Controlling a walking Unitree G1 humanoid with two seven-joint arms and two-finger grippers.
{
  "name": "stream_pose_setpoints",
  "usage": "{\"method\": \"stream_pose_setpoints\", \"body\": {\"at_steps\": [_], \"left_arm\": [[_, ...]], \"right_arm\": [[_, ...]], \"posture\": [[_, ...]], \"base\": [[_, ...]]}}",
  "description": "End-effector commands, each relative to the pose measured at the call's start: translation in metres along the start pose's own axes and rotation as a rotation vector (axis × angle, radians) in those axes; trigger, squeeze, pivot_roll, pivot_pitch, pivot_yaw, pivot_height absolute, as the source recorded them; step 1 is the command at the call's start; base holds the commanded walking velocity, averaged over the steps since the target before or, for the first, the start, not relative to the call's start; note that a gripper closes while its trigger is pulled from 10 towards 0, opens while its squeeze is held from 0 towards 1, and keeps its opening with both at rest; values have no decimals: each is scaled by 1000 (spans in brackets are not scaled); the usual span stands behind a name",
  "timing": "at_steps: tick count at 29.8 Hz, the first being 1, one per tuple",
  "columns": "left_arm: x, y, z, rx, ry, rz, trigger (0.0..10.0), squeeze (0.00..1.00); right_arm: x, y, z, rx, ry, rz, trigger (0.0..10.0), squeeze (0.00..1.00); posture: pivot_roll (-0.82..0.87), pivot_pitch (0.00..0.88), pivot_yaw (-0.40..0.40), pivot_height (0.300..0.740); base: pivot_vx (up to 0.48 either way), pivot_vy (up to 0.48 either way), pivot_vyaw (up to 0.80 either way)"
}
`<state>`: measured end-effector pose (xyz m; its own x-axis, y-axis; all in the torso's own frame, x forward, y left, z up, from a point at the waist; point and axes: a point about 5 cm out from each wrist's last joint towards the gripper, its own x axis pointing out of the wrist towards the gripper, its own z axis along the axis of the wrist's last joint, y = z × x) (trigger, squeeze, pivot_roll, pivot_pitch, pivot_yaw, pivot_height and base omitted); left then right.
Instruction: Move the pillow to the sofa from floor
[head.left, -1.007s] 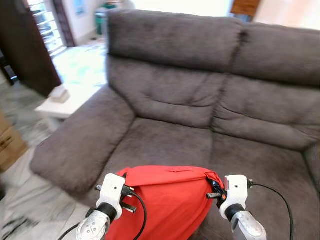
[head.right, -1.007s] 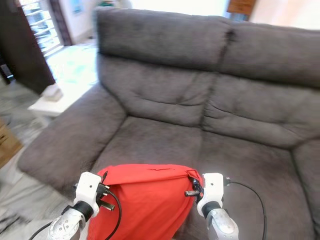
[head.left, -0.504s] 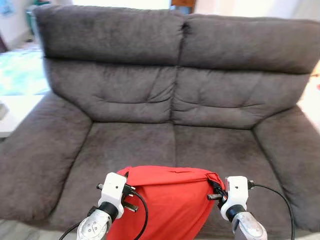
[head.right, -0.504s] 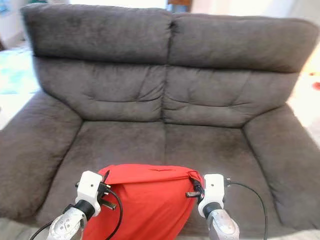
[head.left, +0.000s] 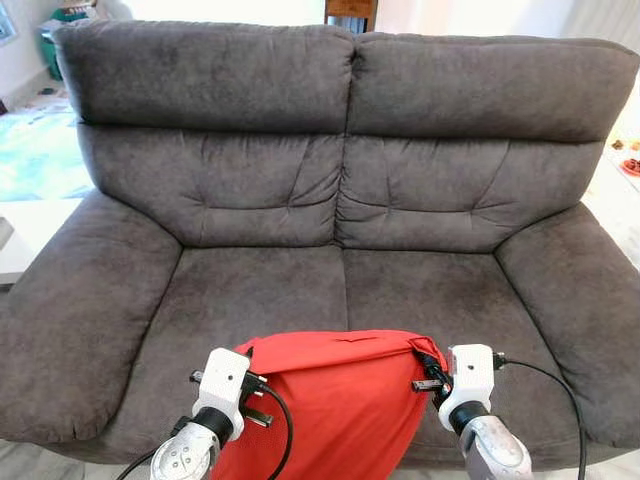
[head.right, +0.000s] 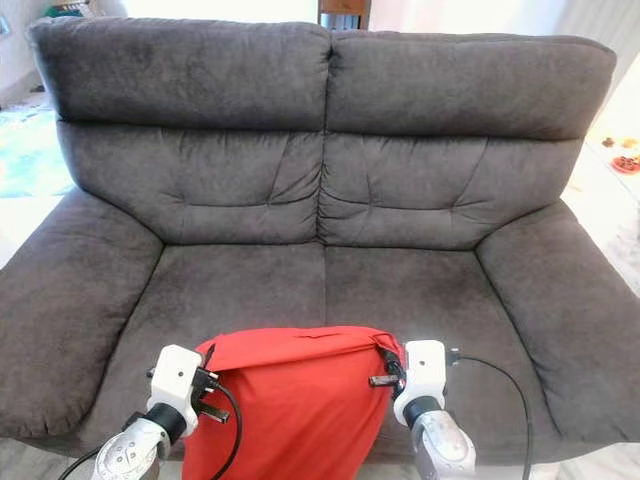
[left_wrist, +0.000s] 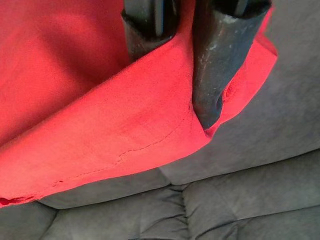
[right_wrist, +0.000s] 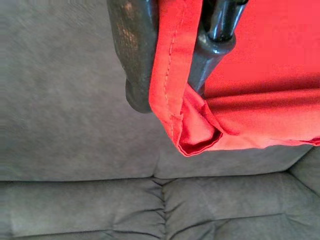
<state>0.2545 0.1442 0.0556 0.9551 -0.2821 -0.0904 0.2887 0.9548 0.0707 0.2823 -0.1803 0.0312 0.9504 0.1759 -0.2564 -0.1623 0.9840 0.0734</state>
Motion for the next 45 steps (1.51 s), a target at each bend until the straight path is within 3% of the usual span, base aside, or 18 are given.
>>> {"method": "stream_pose_setpoints", "body": {"at_steps": [1, 9, 26, 37, 45], "left_arm": [[-1, 19, 15, 9, -89, 96, 10000, 0], [4, 20, 20, 14, -107, 87, 10000, 0], [6, 18, 21, 24, -116, 70, 10000, 0], [6, 18, 22, 23, -125, 74, 10000, 0], [4, 18, 26, 25, -146, 72, 10000, 0]], "right_arm": [[-7, -29, 12, 6, -71, -136, 10000, 0], [-5, -28, 23, 34, -159, -162, 10000, 0], [-4, -26, 27, 61, -208, -159, 10000, 0], [-4, -28, 33, 45, -243, -168, 10000, 0], [-2, -22, 38, 41, -275, -153, 10000, 0]], "posture": [[9, 74, -7, 740], [6, 59, 9, 740], [11, 21, 15, 740], [16, 42, 13, 740], [29, 54, 17, 740]], "base": [[0, -360, 0], [0, -361, 0], [0, -360, 0], [0, -359, 0], [0, -32, 0]]}}
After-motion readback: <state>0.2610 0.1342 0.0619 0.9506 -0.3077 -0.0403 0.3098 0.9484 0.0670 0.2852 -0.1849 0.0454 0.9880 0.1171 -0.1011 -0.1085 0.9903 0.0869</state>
